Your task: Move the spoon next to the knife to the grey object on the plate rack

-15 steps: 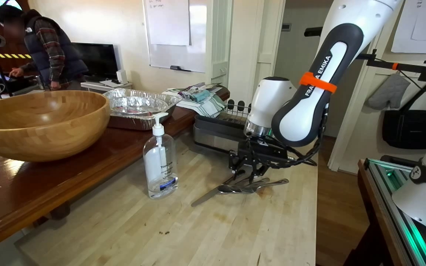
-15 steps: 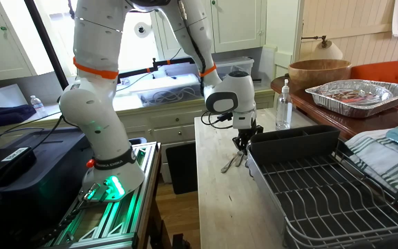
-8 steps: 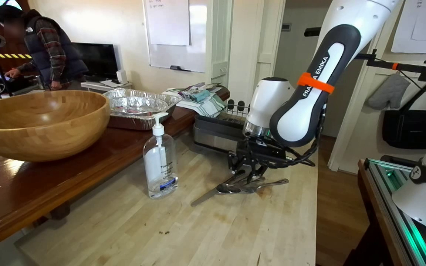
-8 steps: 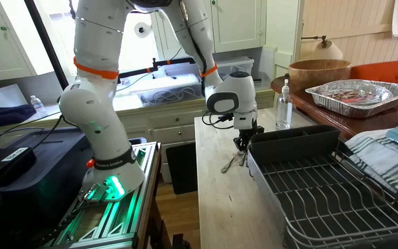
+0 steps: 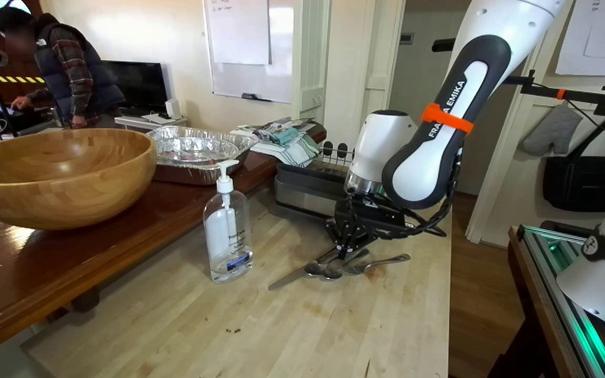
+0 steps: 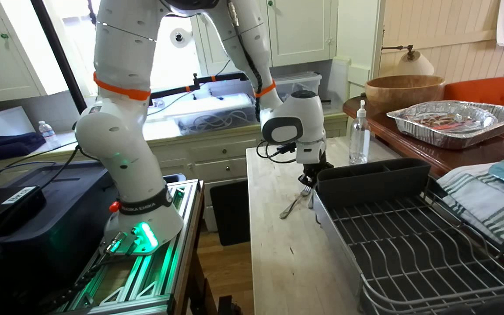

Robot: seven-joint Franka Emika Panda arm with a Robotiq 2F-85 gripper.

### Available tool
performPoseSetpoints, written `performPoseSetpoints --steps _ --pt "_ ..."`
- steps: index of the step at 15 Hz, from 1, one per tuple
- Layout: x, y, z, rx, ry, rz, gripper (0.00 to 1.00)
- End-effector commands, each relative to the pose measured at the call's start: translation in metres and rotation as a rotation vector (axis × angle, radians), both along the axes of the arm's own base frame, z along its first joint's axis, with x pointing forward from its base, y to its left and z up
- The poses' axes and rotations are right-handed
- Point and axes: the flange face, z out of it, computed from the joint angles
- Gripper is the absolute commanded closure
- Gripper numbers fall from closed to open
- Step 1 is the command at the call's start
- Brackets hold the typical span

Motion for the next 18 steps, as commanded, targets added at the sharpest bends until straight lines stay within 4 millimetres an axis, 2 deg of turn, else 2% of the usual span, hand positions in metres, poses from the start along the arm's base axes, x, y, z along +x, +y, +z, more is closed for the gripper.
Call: performPoseSetpoints --steps 1,2,3,5,10,11,13,14,18 --pt "0.0014 0.0018 -0.0079 0.006 -0.005 -0.012 1.00" --pt "0.0015 0.0018 -0.0080 0.005 -0.005 -0.012 1.00" --pt "0.0014 0.0016 -0.0079 0.005 -0.004 -0.013 0.74" --pt "0.0012 0.0016 -0.0075 0.004 -0.004 -0.013 0.67" --pt "0.0007 0.0020 -0.0092 0.005 0.000 -0.011 0.29" --pt "0.0007 0.0020 -0.0101 0.005 0.002 -0.010 0.37" --pt "0.0004 0.0022 -0.0110 0.005 0.003 -0.009 0.62" --pt "0.0004 0.0020 -0.0116 0.005 0.004 -0.009 0.63" --pt "0.0046 0.0028 -0.0091 0.009 -0.006 -0.007 0.94"
